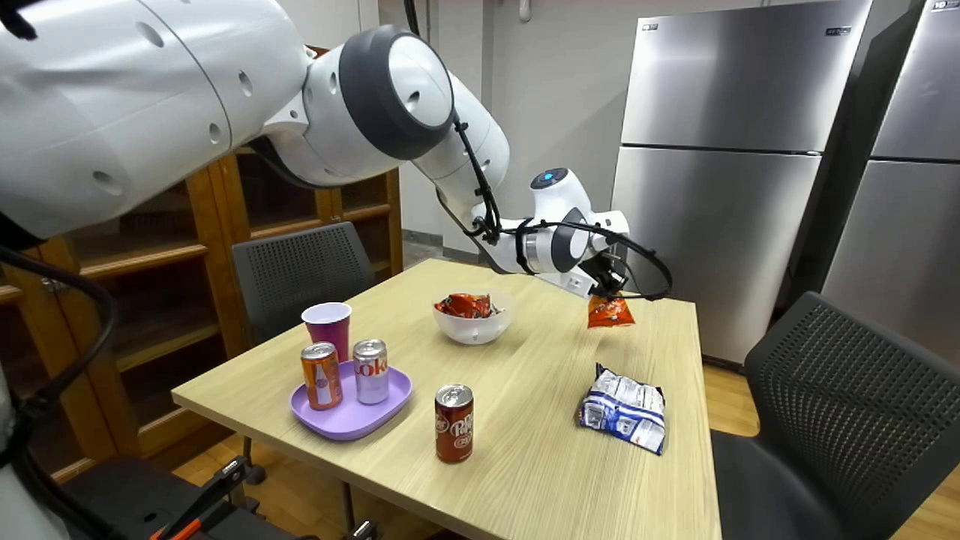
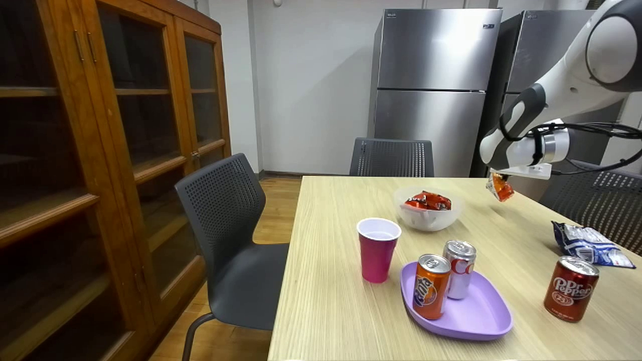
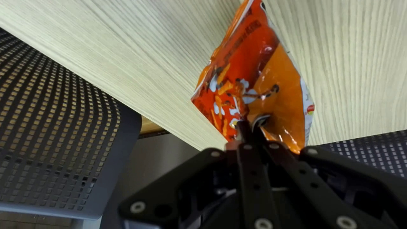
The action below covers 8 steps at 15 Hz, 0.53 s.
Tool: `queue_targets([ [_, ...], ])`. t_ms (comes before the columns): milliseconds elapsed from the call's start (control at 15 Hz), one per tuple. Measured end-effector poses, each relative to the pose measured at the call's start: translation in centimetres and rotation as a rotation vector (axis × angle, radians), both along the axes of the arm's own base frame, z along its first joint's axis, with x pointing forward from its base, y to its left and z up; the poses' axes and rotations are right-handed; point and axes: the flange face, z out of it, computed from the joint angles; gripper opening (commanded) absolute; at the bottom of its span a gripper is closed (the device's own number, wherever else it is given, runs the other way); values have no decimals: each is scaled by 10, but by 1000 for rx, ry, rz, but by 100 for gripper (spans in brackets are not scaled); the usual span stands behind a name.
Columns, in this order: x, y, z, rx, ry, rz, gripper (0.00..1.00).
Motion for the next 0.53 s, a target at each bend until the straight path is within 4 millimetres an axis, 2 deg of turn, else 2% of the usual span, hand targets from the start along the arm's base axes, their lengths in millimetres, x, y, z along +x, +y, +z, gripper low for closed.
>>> queue_targets([
  [533, -20, 64, 22, -16, -65, 132, 0],
])
